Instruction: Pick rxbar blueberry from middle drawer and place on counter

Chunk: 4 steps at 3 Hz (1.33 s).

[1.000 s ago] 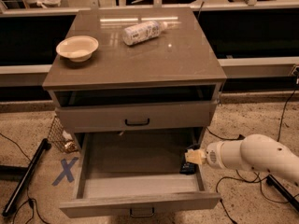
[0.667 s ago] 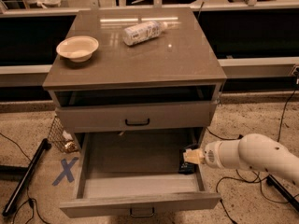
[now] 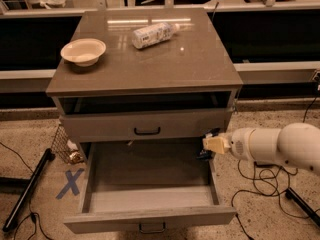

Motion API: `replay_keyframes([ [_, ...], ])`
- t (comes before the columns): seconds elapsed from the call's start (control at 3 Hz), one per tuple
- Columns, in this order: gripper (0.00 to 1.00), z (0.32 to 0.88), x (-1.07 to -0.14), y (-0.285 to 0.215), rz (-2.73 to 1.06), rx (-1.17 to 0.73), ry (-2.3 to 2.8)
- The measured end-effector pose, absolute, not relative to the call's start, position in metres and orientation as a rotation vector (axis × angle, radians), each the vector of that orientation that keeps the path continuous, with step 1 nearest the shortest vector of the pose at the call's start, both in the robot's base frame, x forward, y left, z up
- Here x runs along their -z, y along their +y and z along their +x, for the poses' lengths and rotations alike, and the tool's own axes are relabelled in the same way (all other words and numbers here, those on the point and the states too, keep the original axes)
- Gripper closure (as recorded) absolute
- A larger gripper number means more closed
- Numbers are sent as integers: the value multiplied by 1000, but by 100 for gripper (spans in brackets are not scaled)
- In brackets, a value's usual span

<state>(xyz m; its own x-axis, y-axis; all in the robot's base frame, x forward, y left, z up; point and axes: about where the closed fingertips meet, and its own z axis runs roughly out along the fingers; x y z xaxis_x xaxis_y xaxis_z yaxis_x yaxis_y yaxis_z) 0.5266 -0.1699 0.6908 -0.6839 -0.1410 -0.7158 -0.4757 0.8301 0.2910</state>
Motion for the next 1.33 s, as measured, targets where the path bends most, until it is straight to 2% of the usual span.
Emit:
replay_keyframes([
  [0.67, 100, 545, -841, -177, -531, -464, 2145],
  [1.33, 100, 584, -930, -144, -541, -372, 2146],
])
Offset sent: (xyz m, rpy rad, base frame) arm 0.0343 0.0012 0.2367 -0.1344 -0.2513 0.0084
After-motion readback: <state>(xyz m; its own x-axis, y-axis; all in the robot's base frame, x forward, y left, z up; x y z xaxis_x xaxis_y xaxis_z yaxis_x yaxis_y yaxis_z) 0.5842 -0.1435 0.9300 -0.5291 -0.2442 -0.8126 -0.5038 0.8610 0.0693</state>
